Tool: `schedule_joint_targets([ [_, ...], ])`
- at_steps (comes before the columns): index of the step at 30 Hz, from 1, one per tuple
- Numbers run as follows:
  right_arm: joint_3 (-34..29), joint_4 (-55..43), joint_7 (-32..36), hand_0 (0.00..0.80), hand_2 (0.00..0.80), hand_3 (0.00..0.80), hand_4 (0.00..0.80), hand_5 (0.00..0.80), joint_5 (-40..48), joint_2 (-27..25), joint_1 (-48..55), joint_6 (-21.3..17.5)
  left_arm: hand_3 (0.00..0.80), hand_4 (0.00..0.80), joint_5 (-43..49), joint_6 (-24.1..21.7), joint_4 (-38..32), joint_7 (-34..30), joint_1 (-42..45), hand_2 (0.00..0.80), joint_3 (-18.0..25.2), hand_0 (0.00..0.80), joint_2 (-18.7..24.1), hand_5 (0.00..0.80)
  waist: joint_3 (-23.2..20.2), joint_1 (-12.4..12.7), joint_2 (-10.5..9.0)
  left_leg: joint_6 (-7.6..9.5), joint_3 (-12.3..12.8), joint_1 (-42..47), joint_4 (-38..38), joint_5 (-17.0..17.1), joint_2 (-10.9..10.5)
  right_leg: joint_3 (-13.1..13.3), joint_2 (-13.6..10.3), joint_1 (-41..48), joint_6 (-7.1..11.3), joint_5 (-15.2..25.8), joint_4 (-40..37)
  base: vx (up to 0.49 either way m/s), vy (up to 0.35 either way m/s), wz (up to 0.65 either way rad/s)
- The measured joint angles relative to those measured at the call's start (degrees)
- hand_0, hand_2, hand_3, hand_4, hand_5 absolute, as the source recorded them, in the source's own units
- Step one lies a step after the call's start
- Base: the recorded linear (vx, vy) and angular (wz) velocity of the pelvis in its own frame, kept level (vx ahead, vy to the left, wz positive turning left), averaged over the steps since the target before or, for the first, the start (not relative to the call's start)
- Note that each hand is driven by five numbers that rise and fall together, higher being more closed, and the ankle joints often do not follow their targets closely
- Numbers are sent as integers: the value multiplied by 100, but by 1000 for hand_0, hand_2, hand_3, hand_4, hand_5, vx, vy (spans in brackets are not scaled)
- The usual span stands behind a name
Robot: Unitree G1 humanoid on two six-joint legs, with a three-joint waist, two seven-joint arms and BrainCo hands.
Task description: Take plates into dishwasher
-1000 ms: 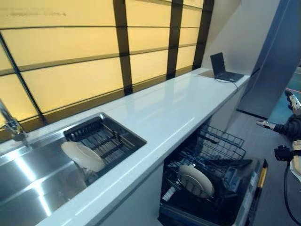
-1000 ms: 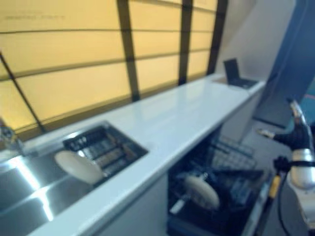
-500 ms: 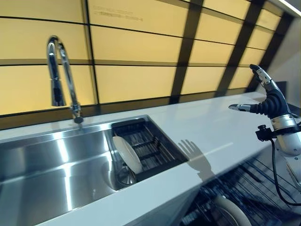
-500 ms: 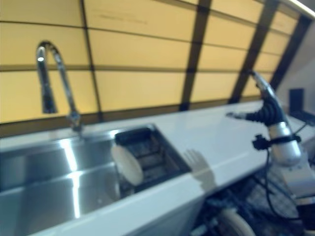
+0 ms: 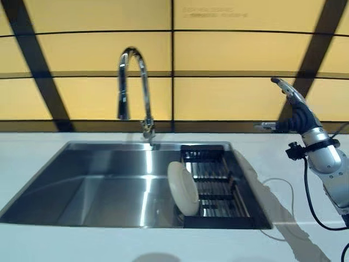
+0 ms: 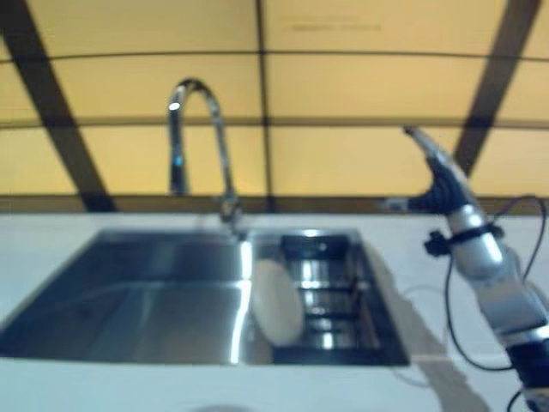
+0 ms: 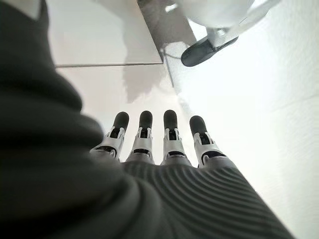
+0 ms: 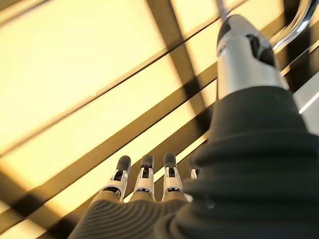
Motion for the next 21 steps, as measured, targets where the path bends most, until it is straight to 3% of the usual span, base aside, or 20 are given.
schedule_joint_targets([
  [6, 514, 25, 249, 0, 0, 0, 0, 0, -717, -273, -614, -116, 0, 0, -5, 4, -48, 5, 23, 0, 6, 0, 49, 0, -1, 122, 1, 56, -130, 7, -27, 40, -93, -97, -80, 87, 68, -54, -5, -39, 21, 16],
  [12, 1591, 35, 464, 0, 0, 0, 0, 0, -1776, -1178, -1701, -736, 0, 0, -8, 7, -57, 47, 33, 0, 6, 0, 66, 0, -7, 264, -16, 56, -119, 0, -26, 43, -84, -95, -83, 89, 73, -53, -3, -6, 12, 0],
  [14, 1784, 60, 496, 0, 0, 0, 0, 0, -1946, -1237, -1979, -893, 0, 0, -9, 16, -58, 47, 53, 0, 7, 0, 69, 0, -21, 272, -48, 51, -113, -11, -26, 41, -75, -97, -77, 88, 73, -54, -4, -12, 41, -2],
  [21, 3308, 268, 567, 0, 0, 0, 0, 0, -3498, -1613, -2959, -2167, 0, 0, -10, 66, -87, 35, 104, 0, -8, 0, 150, 0, -185, 351, -315, 43, -109, -30, -29, 33, -71, -106, -77, 76, 69, -58, -3, 3, 21, 0],
])
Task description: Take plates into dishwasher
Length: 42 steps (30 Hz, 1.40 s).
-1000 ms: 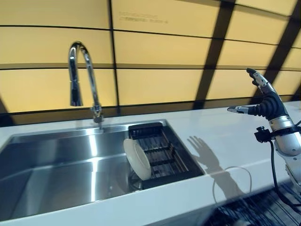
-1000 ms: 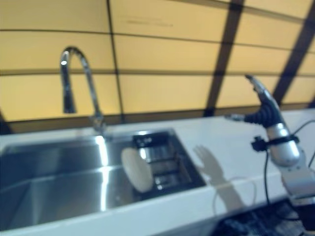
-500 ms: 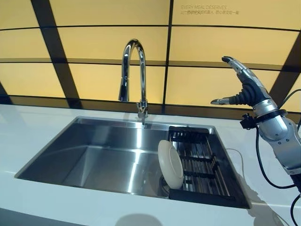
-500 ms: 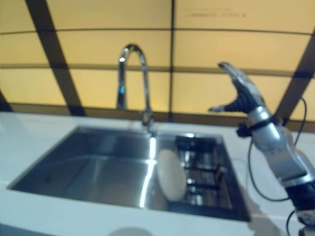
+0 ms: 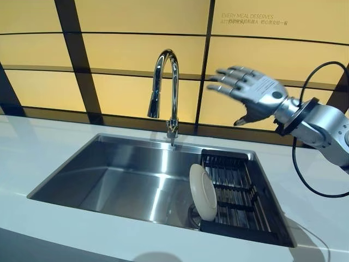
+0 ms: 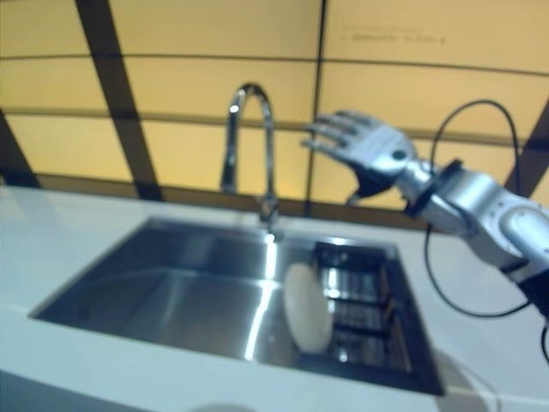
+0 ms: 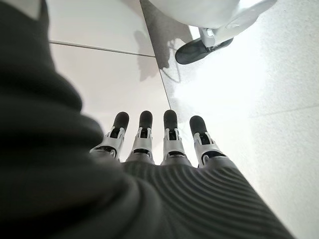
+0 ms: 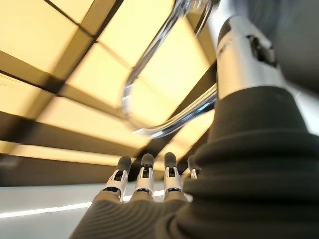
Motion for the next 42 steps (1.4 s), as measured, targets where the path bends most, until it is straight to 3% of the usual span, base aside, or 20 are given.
schedule_joint_targets([
  [6, 227, 138, -96, 0, 0, 0, 0, 0, -698, 5, -37, -711, 0, 0, 1, -23, -3, 7, 85, 0, -10, 0, 133, 0, -148, 107, -226, 3, -30, -61, 3, 2, -17, -20, -15, -36, 0, -2, 12, 20, 2, 3],
  [14, 543, 429, -512, 0, 0, 0, 0, 0, -1924, -45, -183, -1554, 0, 0, 2, -24, -23, 12, 181, 0, -8, 0, 299, 0, -154, 172, -226, 12, -58, -64, 10, 9, -26, -71, -27, -23, 1, -2, 2, 2, 2, 0],
  [26, 1168, 678, -307, 0, 0, 0, 0, 0, -2095, 20, -376, -1881, 0, 0, 13, -12, -194, 11, 210, 0, -137, 0, 311, 0, -156, 260, -239, 20, -82, -52, 11, 16, -40, -94, -40, 0, 4, -2, -2, 0, 0, 0],
  [34, 1341, 995, -170, 0, 0, 0, 0, 0, -2092, 81, -381, -1885, 0, 0, 28, 4, -209, -4, 219, 0, -259, 0, 316, 0, -147, 329, -271, 23, -86, -27, 9, 19, -39, -98, -40, 18, 4, -2, -6, 0, 0, 0],
  [42, 1353, 1231, 30, 0, 0, 0, 0, 0, -2091, 526, -381, -1882, 0, 0, 24, 19, -235, -100, 238, 0, -258, 0, 317, 0, -138, 373, -297, 24, -80, 25, -1, 18, -39, -95, -44, 57, 5, -3, -6, 0, 0, 0],
])
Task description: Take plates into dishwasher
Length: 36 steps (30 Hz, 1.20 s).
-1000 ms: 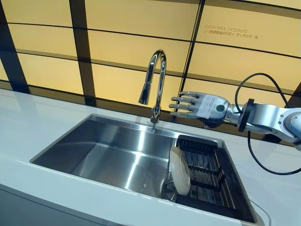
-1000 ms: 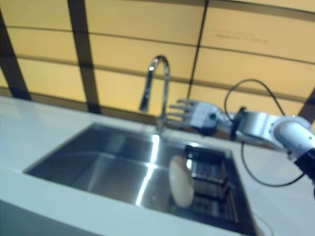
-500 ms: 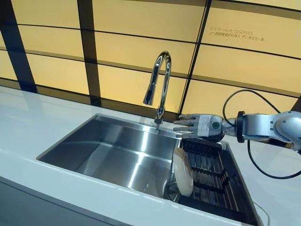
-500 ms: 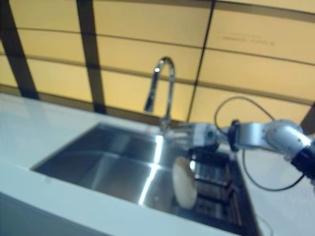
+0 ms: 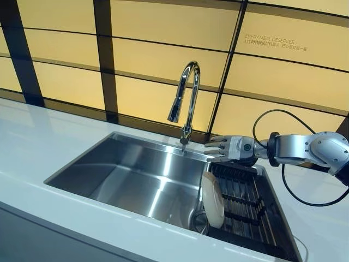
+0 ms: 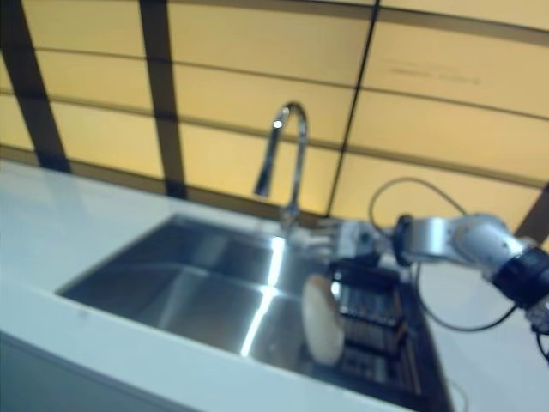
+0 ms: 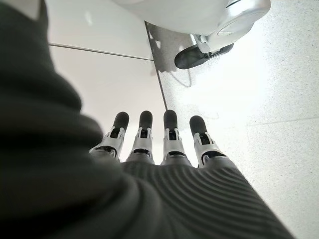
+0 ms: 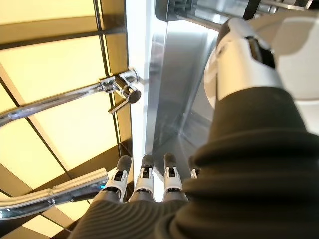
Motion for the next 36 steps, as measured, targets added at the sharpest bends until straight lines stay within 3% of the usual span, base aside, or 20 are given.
schedule_joint_targets([
  [16, 1, -28, 347, 0, 0, 0, 0, 0, 39, 411, -2, 15, 0, 0, 3, 25, -5, -19, -4, 0, 1, 0, 24, 0, -2, 18, -5, -1, 27, 1, 2, 1, 6, 19, 7, -43, 4, 4, 1, 0, 0, 0],
  [36, 6, -158, 990, 0, 0, 0, 0, 0, 689, 644, -7, 3, 0, 0, 5, 26, -47, -41, 7, 0, -1, 0, 30, 0, 11, 27, 16, -1, 32, 6, 1, 1, 5, 19, 5, -40, 4, 4, 1, 0, 0, 0],
])
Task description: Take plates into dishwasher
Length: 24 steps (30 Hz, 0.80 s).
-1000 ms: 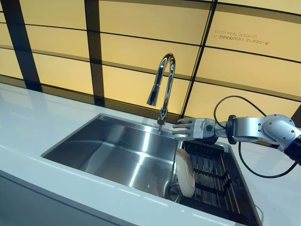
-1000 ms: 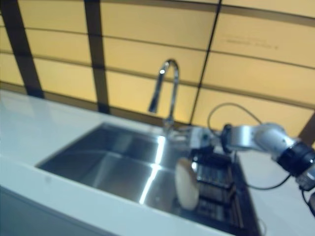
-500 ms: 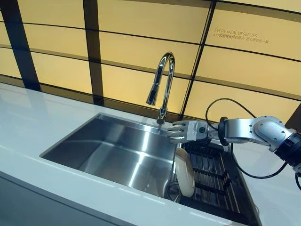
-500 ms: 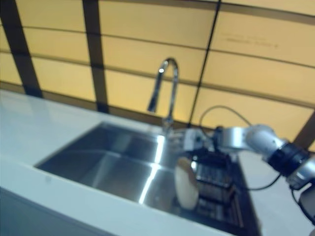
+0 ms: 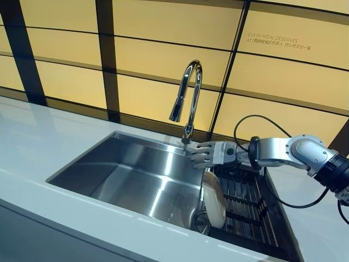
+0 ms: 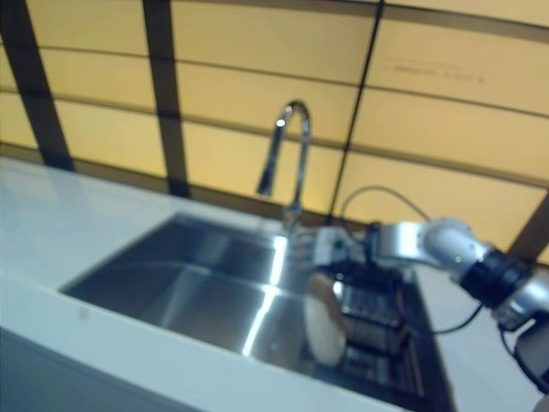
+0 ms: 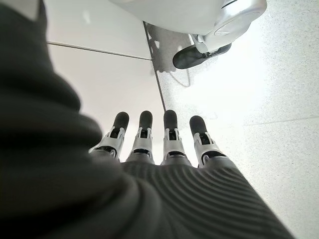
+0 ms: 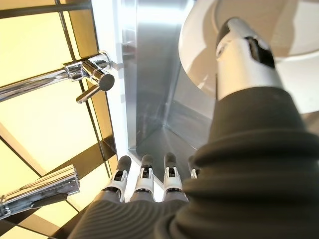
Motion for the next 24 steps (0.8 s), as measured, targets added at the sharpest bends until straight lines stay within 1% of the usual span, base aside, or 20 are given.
schedule_joint_targets([
  [7, 0, -7, 139, 0, 0, 0, 0, 0, 156, 3, 1, -25, 0, 0, 0, 6, -32, -8, 10, 0, 0, 0, 3, 0, 2, 12, 4, 0, -3, 3, 1, 0, -2, -2, -1, 4, 0, 0, 0, 0, 0, 0],
  [18, -1, -18, 305, 0, 0, 0, 0, 0, 249, 4, 38, -201, 0, 0, 0, 2, -31, -5, 14, 0, 1, 0, 4, 0, 6, 11, 9, 0, -6, 6, 1, 1, -2, -6, -2, 8, 0, 0, -1, 0, 0, 0],
  [24, -3, -50, 488, 0, 0, 0, 0, 0, 577, 4, 79, -237, 0, 0, 0, 6, -108, 0, 53, 0, 2, 0, 11, 0, 8, 13, 11, 0, -7, 5, 1, 1, -2, -7, -2, 9, 0, 0, -1, 0, 0, 0],
])
